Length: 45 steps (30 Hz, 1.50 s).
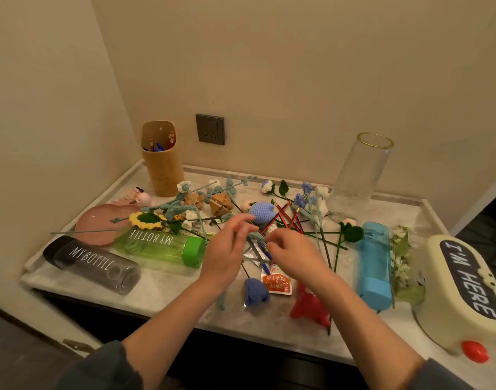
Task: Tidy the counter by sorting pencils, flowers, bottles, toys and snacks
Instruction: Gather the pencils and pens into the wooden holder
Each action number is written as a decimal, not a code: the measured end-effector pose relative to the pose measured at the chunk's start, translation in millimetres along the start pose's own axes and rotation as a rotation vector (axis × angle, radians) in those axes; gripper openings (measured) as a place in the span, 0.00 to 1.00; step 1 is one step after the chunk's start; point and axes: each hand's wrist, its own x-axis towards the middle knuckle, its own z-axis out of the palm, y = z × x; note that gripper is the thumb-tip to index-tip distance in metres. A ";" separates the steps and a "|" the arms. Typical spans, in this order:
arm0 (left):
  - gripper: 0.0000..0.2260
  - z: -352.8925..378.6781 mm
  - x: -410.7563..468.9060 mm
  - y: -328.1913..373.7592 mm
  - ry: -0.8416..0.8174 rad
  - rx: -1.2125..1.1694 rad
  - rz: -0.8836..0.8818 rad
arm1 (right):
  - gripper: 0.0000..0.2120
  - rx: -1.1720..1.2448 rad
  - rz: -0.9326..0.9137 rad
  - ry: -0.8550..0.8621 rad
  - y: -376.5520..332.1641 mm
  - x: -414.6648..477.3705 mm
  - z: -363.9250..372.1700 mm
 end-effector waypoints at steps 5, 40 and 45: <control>0.08 -17.0 30.2 -1.7 0.237 -0.286 -0.138 | 0.10 -0.300 0.046 -0.159 -8.1 21.7 19.4; 0.08 7.6 108.3 -55.4 -0.402 0.038 -0.645 | 0.07 -0.083 0.207 0.170 -11.7 74.4 31.5; 0.13 13.0 118.7 -46.4 -0.251 -0.118 -0.566 | 0.12 -0.024 0.105 -0.045 -25.4 78.4 38.3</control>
